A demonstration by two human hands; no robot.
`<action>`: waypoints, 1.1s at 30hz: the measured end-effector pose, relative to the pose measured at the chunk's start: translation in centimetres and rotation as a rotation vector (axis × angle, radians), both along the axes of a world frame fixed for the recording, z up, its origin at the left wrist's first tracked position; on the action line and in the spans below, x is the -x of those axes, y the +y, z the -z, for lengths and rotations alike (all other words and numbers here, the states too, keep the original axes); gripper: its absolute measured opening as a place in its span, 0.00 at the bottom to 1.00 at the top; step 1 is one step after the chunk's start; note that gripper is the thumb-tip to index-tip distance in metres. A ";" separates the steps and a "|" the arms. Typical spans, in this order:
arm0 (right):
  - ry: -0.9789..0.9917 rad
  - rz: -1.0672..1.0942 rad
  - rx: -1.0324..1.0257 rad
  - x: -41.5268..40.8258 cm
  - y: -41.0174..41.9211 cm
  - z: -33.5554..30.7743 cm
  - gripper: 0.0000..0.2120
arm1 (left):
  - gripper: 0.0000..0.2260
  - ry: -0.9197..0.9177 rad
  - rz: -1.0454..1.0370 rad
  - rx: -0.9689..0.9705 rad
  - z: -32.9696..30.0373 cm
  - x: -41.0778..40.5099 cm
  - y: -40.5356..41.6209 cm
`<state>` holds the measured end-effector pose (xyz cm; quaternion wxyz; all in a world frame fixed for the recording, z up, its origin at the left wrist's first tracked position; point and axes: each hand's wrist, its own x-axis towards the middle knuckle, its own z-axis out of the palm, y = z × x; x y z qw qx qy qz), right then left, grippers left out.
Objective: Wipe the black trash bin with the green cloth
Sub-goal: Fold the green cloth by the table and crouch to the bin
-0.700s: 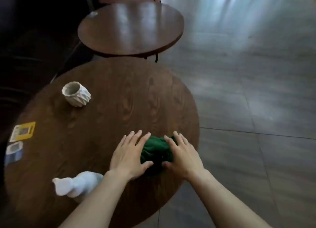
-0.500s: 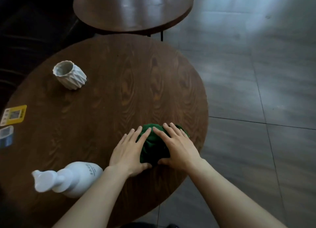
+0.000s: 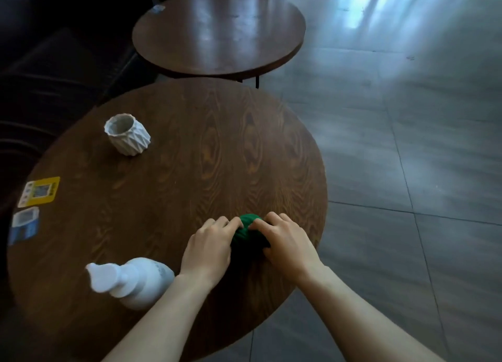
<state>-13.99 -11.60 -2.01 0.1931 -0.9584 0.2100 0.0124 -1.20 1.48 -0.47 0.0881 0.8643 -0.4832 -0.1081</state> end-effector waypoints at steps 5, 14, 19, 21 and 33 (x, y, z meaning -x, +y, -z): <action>-0.092 0.071 0.125 0.5 1.9 -9.7 0.23 | 0.22 -0.087 0.054 0.097 -9.4 -0.2 1.2; -0.282 0.172 0.382 4.4 14.2 -34.7 0.23 | 0.21 -0.263 0.148 0.401 -33.2 2.6 12.4; -0.411 0.176 0.494 6.8 23.4 -46.9 0.22 | 0.19 -0.359 0.162 0.568 -45.1 4.7 21.1; -0.467 0.188 0.536 8.0 26.4 -50.8 0.22 | 0.19 -0.382 0.175 0.613 -48.8 5.7 24.0; -0.651 0.133 0.693 12.1 36.2 -61.9 0.21 | 0.16 -0.559 0.161 0.786 -60.2 10.5 35.0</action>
